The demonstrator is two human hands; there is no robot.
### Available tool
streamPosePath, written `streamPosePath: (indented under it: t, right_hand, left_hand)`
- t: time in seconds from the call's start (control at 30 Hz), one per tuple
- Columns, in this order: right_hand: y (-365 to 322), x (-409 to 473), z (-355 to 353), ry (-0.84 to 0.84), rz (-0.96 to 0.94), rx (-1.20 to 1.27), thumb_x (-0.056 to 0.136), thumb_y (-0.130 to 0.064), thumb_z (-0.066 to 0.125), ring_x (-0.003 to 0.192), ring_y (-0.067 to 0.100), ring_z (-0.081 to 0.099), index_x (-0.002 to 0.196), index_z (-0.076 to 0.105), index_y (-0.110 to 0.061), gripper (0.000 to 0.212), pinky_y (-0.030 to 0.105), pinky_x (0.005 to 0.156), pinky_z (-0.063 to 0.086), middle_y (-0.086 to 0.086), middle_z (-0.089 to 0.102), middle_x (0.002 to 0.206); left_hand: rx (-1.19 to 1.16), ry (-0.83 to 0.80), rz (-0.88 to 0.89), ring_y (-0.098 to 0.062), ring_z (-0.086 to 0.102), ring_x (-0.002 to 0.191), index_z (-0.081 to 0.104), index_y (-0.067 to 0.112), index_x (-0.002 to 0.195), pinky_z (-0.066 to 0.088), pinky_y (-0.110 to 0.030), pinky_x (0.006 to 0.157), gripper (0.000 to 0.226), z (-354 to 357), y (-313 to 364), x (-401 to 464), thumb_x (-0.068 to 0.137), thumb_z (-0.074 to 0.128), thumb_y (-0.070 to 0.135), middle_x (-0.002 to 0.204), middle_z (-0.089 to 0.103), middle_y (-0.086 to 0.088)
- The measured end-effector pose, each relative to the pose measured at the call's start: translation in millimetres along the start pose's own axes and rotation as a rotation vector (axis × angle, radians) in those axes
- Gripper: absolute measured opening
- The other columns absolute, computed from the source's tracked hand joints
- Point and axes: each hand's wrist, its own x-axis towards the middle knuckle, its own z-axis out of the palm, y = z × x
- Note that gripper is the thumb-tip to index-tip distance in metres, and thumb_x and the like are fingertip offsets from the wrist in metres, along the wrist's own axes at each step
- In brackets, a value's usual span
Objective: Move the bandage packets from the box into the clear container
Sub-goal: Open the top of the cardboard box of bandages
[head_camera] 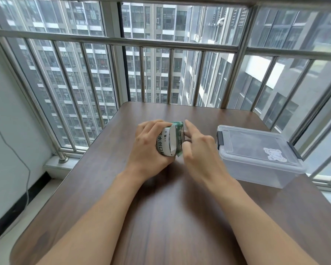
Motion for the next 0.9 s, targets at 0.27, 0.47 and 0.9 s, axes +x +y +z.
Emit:
streamPosePath:
  t: [0.27, 0.47, 0.9]
  right_hand:
    - [1, 3, 1, -0.012, 0.034, 0.298, 0.088, -0.033, 0.073, 0.088, -0.002, 0.068, 0.114, 0.064, -0.039, 0.029, 0.030, 0.081, 0.058, -0.022, 0.071, 0.089]
    - [9, 8, -2, -0.050, 0.058, 0.415, 0.090, -0.032, 0.057, 0.092, 0.023, 0.072, 0.116, 0.068, -0.032, 0.028, 0.047, 0.081, 0.061, 0.000, 0.075, 0.097]
    - [-4, 6, -16, 0.382, -0.070, 0.215, 0.091, -0.019, 0.070, 0.075, 0.000, 0.069, 0.103, 0.070, -0.017, 0.012, 0.015, 0.062, 0.053, -0.008, 0.070, 0.092]
  left_hand:
    - [-0.057, 0.066, -0.019, -0.002, 0.045, 0.102, 0.064, 0.020, 0.116, 0.037, -0.019, 0.097, 0.062, -1, 0, 0, 0.058, 0.087, 0.022, 0.111, 0.056, 0.019]
    - [-0.100, 0.048, -0.070, -0.007, 0.049, 0.103, 0.064, 0.022, 0.117, 0.042, -0.026, 0.093, 0.063, -3, -1, 1, 0.060, 0.090, 0.028, 0.110, 0.062, 0.014]
    - [-0.005, 0.201, -0.590, -0.030, 0.066, 0.106, 0.038, 0.026, 0.135, 0.050, -0.039, 0.087, 0.095, -1, 10, 0, 0.061, 0.086, 0.062, 0.111, 0.069, -0.003]
